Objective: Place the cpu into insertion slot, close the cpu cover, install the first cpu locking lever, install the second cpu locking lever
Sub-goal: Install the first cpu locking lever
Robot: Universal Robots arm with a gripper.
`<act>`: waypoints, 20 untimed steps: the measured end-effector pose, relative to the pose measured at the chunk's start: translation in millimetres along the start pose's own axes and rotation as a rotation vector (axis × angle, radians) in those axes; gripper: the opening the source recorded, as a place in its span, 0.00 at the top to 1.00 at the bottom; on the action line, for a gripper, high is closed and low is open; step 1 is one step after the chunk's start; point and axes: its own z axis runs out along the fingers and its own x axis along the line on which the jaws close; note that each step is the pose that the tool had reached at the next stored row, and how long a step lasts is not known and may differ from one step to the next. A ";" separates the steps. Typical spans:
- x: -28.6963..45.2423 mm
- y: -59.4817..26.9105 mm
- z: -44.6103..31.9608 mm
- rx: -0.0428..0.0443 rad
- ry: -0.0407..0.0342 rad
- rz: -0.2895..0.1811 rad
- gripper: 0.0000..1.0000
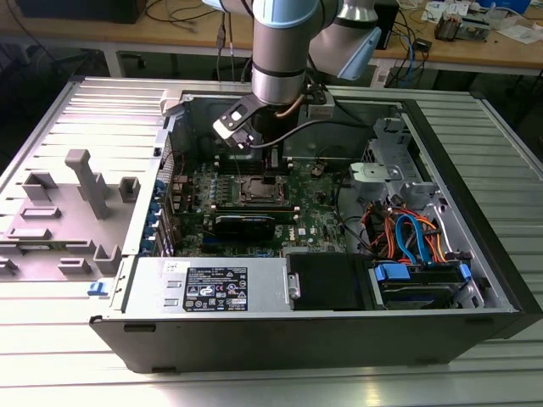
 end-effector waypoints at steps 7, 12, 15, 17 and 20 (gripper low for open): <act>0.0 0.0 -0.5 -0.0042 -0.0013 -0.112 0.89; -0.3 -0.1 -7.4 -0.0050 -0.0012 -0.128 0.89; -0.4 -0.1 -10.6 -0.0053 -0.0012 -0.136 0.89; -0.5 -0.1 -12.9 -0.0057 -0.0013 -0.147 0.89; -0.5 -0.1 -13.5 -0.0067 -0.0012 -0.167 0.89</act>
